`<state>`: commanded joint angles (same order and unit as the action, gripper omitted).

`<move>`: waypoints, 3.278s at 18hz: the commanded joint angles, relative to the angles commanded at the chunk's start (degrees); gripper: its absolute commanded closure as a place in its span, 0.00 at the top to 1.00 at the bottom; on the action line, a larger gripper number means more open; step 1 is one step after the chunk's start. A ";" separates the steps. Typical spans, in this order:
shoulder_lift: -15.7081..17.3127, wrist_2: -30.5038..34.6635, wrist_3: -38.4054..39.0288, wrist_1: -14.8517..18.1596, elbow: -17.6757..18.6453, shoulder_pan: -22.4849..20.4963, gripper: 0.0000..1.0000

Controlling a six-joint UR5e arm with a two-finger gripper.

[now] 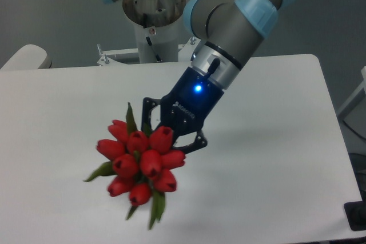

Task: Insert the flowers into the vase
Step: 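Carry the red tulip bunch with the gripper over the grey vase, then lower the tulip stems down into the grey vase opening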

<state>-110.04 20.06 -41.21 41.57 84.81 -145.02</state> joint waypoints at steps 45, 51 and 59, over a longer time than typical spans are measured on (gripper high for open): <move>-1.49 -18.13 -38.59 -0.09 23.55 -2.99 0.25; -2.72 -18.13 -40.62 -0.09 25.23 -3.17 0.27; -3.52 -18.22 -40.62 -0.09 25.84 -3.69 0.78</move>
<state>-113.55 1.85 -81.83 41.48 110.65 -148.71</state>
